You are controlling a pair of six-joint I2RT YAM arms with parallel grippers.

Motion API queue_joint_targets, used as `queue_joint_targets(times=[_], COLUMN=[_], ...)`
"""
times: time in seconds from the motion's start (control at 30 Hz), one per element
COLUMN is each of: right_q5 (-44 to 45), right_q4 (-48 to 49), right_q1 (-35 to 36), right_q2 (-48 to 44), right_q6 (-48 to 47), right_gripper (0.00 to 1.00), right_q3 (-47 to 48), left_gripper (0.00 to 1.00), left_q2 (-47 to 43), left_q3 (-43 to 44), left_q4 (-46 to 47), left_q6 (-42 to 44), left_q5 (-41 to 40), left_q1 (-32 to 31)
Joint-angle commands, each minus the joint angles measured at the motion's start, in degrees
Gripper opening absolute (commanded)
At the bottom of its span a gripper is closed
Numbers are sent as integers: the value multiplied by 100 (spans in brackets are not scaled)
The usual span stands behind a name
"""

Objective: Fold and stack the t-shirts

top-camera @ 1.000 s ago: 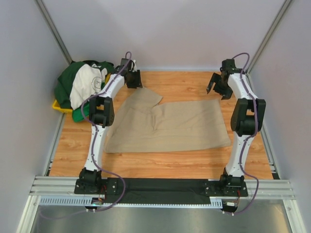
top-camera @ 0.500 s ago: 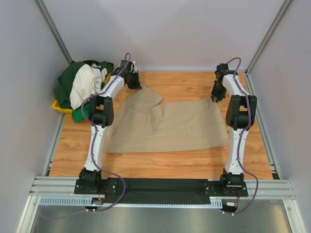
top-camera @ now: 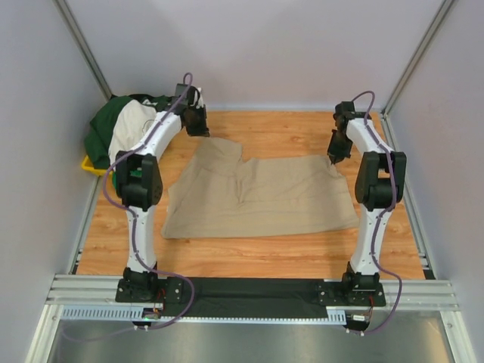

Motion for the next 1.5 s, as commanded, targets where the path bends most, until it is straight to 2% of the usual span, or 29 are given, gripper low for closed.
queue_joint_targets(times=[0.0, 0.27, 0.53, 0.77, 0.87, 0.9, 0.93, 0.97, 1.0, 1.07, 1.27, 1.3, 1.47], right_q5=[-68, 116, 239, 301, 406, 424, 346, 354, 345, 301, 82, -49, -560], right_q4=[308, 1179, 1408, 1575, 1593, 1610, 1628, 1619, 1611, 1610, 1689, 1724, 1988], right_q1=[36, 36, -148, -333, -342, -386, -403, -404, -404, -386, 35, 340, 853], right_q2=[-1100, -2499, -3282, -3273, -3238, -3247, -3273, -3282, -3343, -3466, -4003, -3968, -3100], right_q6=[56, 259, 487, 619, 707, 759, 769, 769, 795, 812, 874, 848, 620], right_gripper=[0, 0, 0, 0, 0, 11, 29, 64, 73, 84, 88, 88, 86], right_q3=[-597, -2766, -3700, -4113, -4228, -4254, -4281, -4298, -4299, -4307, -4088, -4018, -3903], left_gripper=[0, 0, 0, 0, 3, 9, 18, 37, 41, 47, 50, 50, 46], left_q2=[-1335, -3436, -5047, -6348, -6770, -7006, -7130, -7244, -7463, -7718, -7756, -7660, -6537], left_q3=[-623, -3242, -5315, -6372, -6723, -6925, -7031, -7119, -7198, -7252, -7427, -7567, -7902], left_q4=[-7, 266, 231, -252, -498, -586, -630, -674, -762, -850, -482, -264, 721], left_q6=[160, -341, -525, -894, -1105, -1167, -1228, -1299, -1334, -1475, -1878, -1923, -2266], left_q5=[-243, -288, -463, -727, -534, -490, -359, -314, -279, -288, -797, -928, -1061], left_q1=[32, 23, -38, -161, -188, -231, -240, -240, -267, -372, -601, -610, -627])
